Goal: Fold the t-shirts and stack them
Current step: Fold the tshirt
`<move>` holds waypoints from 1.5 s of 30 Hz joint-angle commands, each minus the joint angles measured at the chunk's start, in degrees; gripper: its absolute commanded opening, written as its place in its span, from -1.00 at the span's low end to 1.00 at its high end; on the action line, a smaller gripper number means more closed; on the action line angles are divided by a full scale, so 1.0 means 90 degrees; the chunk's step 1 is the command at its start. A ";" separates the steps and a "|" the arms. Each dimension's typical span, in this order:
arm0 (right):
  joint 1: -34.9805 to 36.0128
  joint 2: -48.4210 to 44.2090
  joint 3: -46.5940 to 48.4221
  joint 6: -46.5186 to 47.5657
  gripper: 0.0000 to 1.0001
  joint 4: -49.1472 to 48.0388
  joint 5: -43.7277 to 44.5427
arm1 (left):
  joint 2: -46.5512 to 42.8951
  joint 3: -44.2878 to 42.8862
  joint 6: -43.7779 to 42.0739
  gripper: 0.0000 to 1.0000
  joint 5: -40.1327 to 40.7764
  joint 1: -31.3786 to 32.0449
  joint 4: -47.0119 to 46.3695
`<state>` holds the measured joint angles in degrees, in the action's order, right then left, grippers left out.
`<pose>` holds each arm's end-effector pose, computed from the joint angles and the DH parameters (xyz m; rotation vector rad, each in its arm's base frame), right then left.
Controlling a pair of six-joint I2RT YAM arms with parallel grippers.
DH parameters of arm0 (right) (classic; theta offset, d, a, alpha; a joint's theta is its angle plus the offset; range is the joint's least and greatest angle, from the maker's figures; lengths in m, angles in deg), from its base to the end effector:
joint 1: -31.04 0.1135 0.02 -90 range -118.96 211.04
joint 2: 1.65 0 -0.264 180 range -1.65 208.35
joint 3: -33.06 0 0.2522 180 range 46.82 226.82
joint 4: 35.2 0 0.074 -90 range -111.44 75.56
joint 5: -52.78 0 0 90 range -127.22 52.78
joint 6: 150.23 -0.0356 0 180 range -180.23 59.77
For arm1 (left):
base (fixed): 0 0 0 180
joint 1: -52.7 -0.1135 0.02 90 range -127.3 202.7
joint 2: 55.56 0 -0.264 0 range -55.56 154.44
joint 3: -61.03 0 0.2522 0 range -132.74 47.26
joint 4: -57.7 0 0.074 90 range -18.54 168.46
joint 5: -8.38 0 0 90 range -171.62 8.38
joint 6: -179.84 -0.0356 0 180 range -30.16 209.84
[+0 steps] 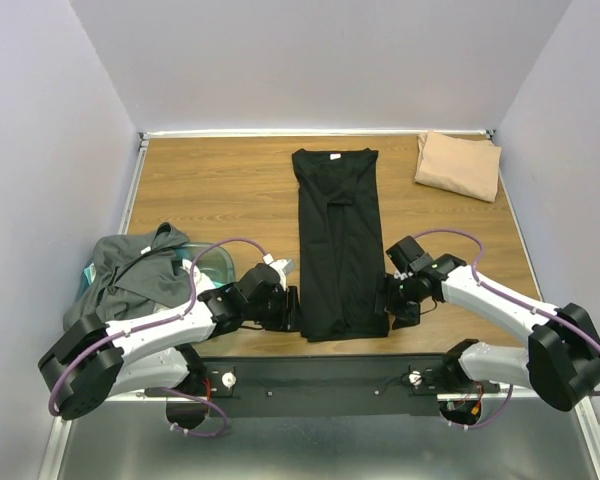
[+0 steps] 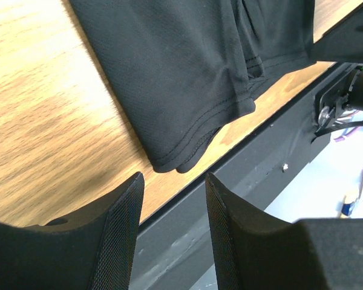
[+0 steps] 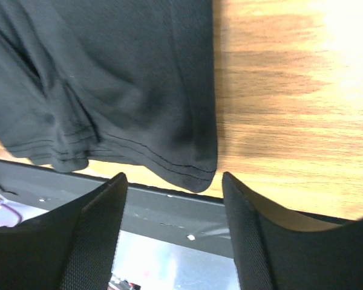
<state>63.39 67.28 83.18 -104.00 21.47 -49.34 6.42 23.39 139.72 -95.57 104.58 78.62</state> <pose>0.1574 0.1086 0.1732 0.2609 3.0220 0.4917 0.1180 -0.1643 0.1655 0.1787 2.6326 -1.0449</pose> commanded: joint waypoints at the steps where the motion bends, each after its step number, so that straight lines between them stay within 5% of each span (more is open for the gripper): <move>1: 0.0145 0.0086 -0.0182 -0.0254 0.34 -0.0042 0.0321 | 0.0252 0.0114 0.0160 0.06 -0.0217 0.0027 -0.0375; 22: 0.0174 0.0506 -0.0446 -0.0225 -0.36 -0.0491 0.0468 | 0.1268 -0.0198 -0.0231 0.06 -0.0529 0.0037 -0.0698; 37: 0.0174 0.0496 -0.0456 -0.0195 -0.40 -0.0540 0.0399 | 0.1805 -0.0267 -0.0241 0.03 -0.0725 0.0183 -0.0942; 40: 0.0174 0.0476 -0.0446 -0.0195 -0.45 -0.0540 0.0380 | 0.1951 -0.0286 -0.0240 -0.20 -0.0744 0.0232 -0.0942; 42: 0.0174 0.0486 -0.0446 -0.0205 -0.55 -0.0550 0.0360 | 0.2069 -0.0315 -0.0240 -0.60 -0.0773 0.0261 -0.0942; 45: 0.0174 0.0467 -0.0446 -0.0205 -0.75 -0.0540 0.0312 | 0.2137 -0.0345 -0.0250 -0.91 -0.0745 0.0300 -0.0922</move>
<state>64.49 71.21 79.88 -105.70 17.34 -47.22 24.45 20.63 138.59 -102.39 106.48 68.48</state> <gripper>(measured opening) 0.155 0.086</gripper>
